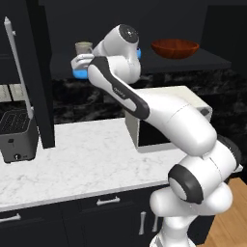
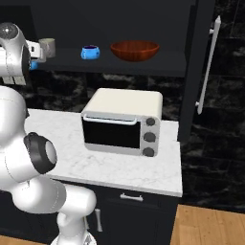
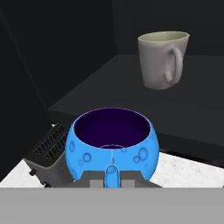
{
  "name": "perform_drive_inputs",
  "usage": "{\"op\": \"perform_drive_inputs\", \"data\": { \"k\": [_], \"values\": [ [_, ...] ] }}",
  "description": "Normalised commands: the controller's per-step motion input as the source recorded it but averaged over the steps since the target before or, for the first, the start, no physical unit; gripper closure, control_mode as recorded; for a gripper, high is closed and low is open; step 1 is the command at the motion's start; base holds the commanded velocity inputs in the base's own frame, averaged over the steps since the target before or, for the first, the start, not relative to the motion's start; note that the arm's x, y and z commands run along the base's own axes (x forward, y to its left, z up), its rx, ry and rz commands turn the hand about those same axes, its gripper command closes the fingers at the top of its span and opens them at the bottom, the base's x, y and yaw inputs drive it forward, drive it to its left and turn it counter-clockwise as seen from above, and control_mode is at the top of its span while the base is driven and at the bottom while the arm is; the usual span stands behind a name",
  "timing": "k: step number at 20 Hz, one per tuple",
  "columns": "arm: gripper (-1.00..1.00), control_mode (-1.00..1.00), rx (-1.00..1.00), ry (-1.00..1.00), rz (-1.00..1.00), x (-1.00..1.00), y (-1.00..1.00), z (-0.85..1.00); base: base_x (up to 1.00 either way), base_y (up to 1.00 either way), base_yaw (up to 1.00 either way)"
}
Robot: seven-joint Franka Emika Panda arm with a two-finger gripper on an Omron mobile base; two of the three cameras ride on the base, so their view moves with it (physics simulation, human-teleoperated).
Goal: Gather all objects into one cabinet and sort the glasses and bowls to opposite sides.
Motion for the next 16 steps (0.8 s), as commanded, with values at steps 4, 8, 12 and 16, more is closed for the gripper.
{"op": "perform_drive_inputs", "data": {
  "k": [4,8,12,16],
  "values": [
    [1.00,-1.00,0.00,0.00,0.00,0.36,0.00,0.00,0.00,0.00,0.00],
    [1.00,-1.00,0.00,0.00,0.00,0.31,0.00,0.00,0.00,0.00,0.00],
    [1.00,-1.00,-0.01,0.00,0.00,0.36,0.00,-0.07,0.00,0.00,0.00],
    [1.00,-1.00,-0.10,0.00,0.00,0.26,0.09,-0.25,0.00,0.00,0.00]
  ]
}}
